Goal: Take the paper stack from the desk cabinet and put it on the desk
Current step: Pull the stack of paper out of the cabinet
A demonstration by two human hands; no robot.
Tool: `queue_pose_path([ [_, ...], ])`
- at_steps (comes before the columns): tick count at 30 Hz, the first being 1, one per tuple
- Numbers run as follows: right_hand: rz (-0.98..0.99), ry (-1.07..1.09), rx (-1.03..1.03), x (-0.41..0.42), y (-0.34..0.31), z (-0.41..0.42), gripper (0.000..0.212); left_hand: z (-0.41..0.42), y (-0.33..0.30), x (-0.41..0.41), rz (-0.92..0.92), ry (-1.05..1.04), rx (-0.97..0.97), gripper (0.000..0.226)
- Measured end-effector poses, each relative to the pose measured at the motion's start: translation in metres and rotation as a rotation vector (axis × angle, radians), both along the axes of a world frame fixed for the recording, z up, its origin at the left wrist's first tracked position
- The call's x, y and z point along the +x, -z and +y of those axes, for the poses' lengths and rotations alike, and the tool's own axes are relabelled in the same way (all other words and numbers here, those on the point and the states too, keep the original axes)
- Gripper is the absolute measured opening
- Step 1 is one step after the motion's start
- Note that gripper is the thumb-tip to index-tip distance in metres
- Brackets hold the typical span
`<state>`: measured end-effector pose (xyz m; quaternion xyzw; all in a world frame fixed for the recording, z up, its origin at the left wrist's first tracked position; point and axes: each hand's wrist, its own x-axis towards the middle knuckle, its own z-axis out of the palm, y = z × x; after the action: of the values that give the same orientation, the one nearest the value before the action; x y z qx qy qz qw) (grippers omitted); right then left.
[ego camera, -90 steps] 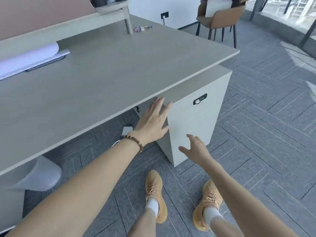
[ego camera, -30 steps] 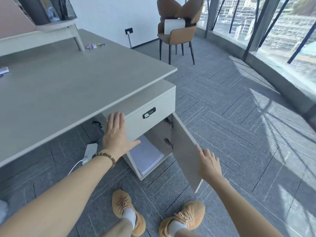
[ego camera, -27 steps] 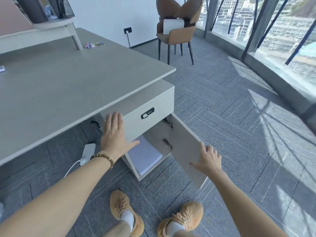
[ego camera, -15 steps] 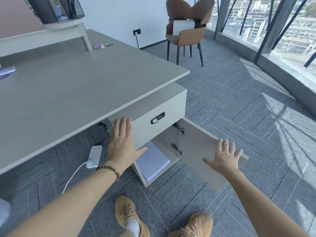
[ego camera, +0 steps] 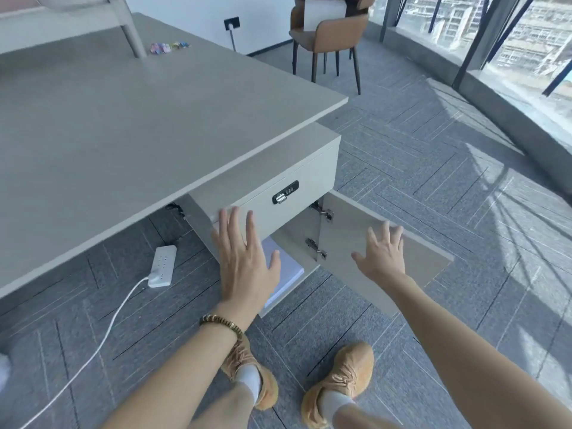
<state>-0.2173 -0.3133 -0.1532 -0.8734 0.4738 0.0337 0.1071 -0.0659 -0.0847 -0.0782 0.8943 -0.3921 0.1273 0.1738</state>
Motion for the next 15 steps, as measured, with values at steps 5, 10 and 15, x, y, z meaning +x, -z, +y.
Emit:
queue_pose_path([
  [5, -0.109, -0.091, 0.087, 0.041, 0.054, 0.019, 0.055, -0.018, 0.122, -0.023, 0.344, -0.004, 0.06, 0.072],
  [10, -0.105, -0.101, 0.35, 0.075, 0.129, 0.019, 0.061, -0.049, 0.206, 0.001, 0.642, -0.183, 0.083, 0.074],
  [15, -0.041, -0.095, 0.525, 0.11, 0.223, 0.013, 0.06, -0.068, 0.306, 0.034, 0.828, -0.344, 0.164, 0.081],
])
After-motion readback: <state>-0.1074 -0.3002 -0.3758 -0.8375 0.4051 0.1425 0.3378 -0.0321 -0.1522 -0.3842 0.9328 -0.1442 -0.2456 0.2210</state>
